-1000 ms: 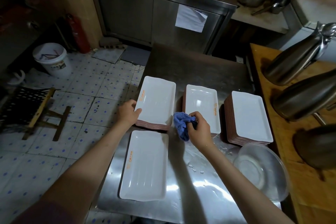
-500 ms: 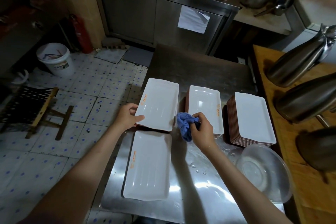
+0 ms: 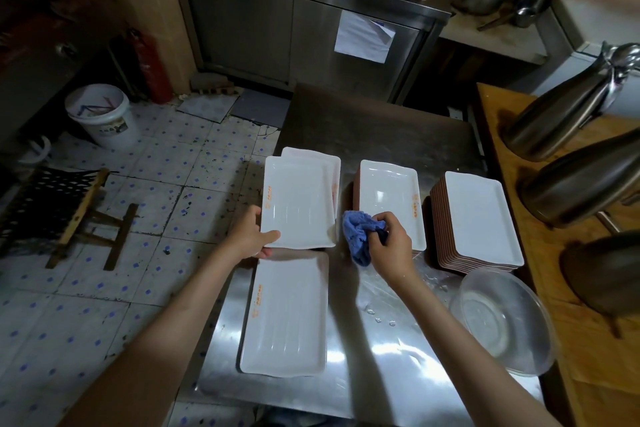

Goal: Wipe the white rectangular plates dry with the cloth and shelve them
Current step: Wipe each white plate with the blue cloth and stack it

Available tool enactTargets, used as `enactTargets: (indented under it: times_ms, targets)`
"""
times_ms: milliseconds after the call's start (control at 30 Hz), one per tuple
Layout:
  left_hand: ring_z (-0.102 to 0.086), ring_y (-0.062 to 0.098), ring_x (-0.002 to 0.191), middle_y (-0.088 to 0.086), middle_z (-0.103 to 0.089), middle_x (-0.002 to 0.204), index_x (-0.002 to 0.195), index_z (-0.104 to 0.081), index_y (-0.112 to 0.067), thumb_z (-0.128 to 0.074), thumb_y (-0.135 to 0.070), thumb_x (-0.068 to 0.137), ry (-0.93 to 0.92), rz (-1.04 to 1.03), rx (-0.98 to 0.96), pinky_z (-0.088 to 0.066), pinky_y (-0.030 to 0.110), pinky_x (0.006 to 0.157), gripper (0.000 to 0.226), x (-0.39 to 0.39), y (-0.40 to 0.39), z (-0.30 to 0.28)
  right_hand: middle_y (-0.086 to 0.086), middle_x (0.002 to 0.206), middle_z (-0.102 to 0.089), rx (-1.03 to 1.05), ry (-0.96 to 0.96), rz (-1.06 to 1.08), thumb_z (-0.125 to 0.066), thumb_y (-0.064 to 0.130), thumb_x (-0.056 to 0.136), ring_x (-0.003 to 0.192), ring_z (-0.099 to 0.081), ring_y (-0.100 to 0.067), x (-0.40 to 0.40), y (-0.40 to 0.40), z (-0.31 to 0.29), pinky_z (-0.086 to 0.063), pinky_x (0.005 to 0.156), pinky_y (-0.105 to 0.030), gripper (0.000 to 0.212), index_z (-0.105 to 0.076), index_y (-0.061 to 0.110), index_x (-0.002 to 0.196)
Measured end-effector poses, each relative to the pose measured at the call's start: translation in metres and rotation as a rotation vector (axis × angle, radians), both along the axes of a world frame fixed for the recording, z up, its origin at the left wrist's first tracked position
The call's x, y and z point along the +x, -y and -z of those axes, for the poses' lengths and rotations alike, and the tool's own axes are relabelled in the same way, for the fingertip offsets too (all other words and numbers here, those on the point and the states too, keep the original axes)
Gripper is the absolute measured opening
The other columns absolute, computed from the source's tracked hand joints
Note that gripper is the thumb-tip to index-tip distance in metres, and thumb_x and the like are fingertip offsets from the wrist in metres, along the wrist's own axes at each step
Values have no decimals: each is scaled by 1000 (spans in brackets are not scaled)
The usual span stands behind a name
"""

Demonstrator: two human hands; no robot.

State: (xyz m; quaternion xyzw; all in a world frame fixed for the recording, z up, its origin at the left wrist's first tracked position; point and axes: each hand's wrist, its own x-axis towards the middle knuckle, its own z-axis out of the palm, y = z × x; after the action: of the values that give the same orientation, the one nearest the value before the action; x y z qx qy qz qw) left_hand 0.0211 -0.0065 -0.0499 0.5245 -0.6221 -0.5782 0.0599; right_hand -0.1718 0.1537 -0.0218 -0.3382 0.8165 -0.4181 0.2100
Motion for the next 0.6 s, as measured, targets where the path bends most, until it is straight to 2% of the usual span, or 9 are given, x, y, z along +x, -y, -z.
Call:
enactTargets:
  times_ms: [133, 200, 233, 333, 467, 600]
  targets:
    - [-59, 18, 58, 13, -63, 108, 126, -40, -10, -62, -10, 91, -58, -25, -23, -57, 28, 56, 42, 1, -6, 5, -1, 70, -54, -21, -4, 23, -48, -5, 86, 60, -48, -11, 1, -2, 0, -36, 52, -14, 10, -51, 5, 86]
    - [-60, 18, 58, 15, -65, 103, 126, -41, -10, -62, -10, 91, -85, -45, -11, -56, 37, 64, 40, 1, -8, 8, 2, 69, -53, -29, -3, 39, -48, -4, 86, 59, -47, -10, 1, -4, 0, -38, 55, -19, 11, -50, 6, 85]
    - [-60, 18, 57, 15, -66, 99, 125, -41, -11, -61, -10, 91, -91, -48, -5, -56, 39, 63, 40, 0, -10, 9, 2, 69, -53, -36, -2, 46, -47, -4, 86, 60, -48, -11, 0, -5, 0, -39, 57, -23, 12, -50, 7, 84]
    - [-59, 16, 52, 17, -65, 99, 124, -40, -11, -60, -8, 91, -115, -58, 13, -52, 28, 48, 39, -5, -19, 9, 1, 69, -54, -54, -2, 67, -46, -5, 85, 60, -48, -13, -5, -10, 0, -40, 60, -29, 13, -50, 7, 83]
    - [-59, 12, 44, 19, -62, 110, 115, -40, -14, -59, -5, 91, -160, -56, 21, -51, 22, 45, 32, -18, -31, 9, 2, 68, -53, -75, -21, 85, -47, -6, 84, 60, -46, -11, -16, -23, -5, -37, 57, -22, 12, -51, 5, 85]
    - [-58, 14, 48, 20, -58, 111, 117, -40, -13, -58, -3, 91, -216, -52, 59, -48, 19, 43, 33, -35, -47, 7, 3, 68, -52, -76, -53, 133, -48, -6, 84, 60, -45, -8, -35, -41, -10, -34, 53, -13, 12, -52, 5, 87]
